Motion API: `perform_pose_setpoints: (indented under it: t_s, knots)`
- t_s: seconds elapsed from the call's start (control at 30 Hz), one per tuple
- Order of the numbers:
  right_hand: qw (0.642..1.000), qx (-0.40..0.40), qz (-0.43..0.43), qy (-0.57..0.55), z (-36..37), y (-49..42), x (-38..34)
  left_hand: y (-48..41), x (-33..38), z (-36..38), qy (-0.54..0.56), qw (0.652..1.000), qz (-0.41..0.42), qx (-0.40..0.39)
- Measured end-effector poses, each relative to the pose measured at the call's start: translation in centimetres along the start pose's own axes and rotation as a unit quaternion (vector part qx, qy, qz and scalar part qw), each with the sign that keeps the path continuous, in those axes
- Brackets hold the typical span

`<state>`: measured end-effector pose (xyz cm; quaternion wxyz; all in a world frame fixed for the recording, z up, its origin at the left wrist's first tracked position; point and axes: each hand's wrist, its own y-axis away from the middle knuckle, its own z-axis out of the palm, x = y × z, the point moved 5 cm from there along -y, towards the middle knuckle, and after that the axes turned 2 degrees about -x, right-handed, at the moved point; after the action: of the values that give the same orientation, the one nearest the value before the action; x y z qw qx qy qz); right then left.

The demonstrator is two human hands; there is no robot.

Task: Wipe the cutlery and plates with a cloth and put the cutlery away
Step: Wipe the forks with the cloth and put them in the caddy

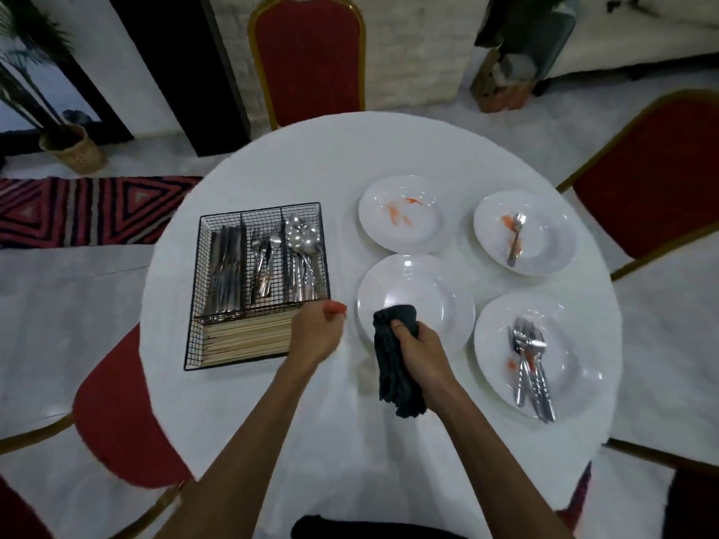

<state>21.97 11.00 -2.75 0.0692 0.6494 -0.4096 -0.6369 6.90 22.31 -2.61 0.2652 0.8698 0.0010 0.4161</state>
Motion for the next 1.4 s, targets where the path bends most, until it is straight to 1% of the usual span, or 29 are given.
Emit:
perform_pose_setpoints:
  t_s: [0.07,0.13,0.27,0.33,0.4,0.53,0.6,0.7,0.8,1.0,1.1,1.23,1.33,1.4]
  knots:
    - [0.999,0.032,0.004,0.017,-3.4,0.5,1.4,2.7,1.1,4.7,0.007,0.998,0.014,-0.068]
    - [0.998,0.059,0.005,0.012,-6.7,1.2,2.8,5.3,2.7,9.0,-0.021,0.991,0.046,-0.122]
    - [0.993,0.114,0.005,-0.01,-14.2,3.4,6.0,9.2,5.6,17.1,-0.086,0.972,0.082,-0.201]
    - [0.992,0.127,0.008,-0.027,-17.7,4.3,7.8,10.4,6.7,20.7,-0.111,0.963,0.094,-0.227]
    - [0.989,0.136,0.027,-0.042,-20.4,4.9,9.7,11.1,7.3,23.4,-0.131,0.96,0.099,-0.225]
    - [0.985,0.154,0.041,-0.06,-24.1,5.2,11.9,10.7,8.6,27.1,-0.205,0.959,0.105,-0.166]
    - [0.985,0.153,0.04,-0.063,-25.6,5.2,12.4,10.4,9.1,28.7,-0.251,0.953,0.091,-0.141]
    - [0.987,0.147,0.035,-0.06,-27.3,5.4,13.1,10.0,9.2,30.7,-0.308,0.94,0.071,-0.127]
    - [0.988,0.144,0.031,-0.052,-28.6,5.5,13.8,9.6,9.1,31.9,-0.335,0.933,0.058,-0.115]
    - [0.987,0.137,0.024,-0.079,-30.7,5.3,14.2,9.4,9.4,32.8,-0.256,0.958,-0.014,-0.125]
    - [0.987,0.132,0.015,-0.092,-31.2,4.9,13.8,9.7,9.6,32.8,-0.197,0.972,-0.013,-0.124]
    - [0.987,0.13,0.005,-0.096,-31.8,4.7,13.1,11.2,10.1,31.2,-0.083,0.988,0.014,-0.131]
    - [0.983,0.108,0.019,-0.149,-31.4,4.2,12.4,13.4,10.2,29.4,0.042,0.986,-0.017,-0.157]
    - [0.975,0.064,0.042,-0.209,-29.8,3.4,11.9,15.2,10.7,28.5,0.065,0.982,-0.016,-0.179]
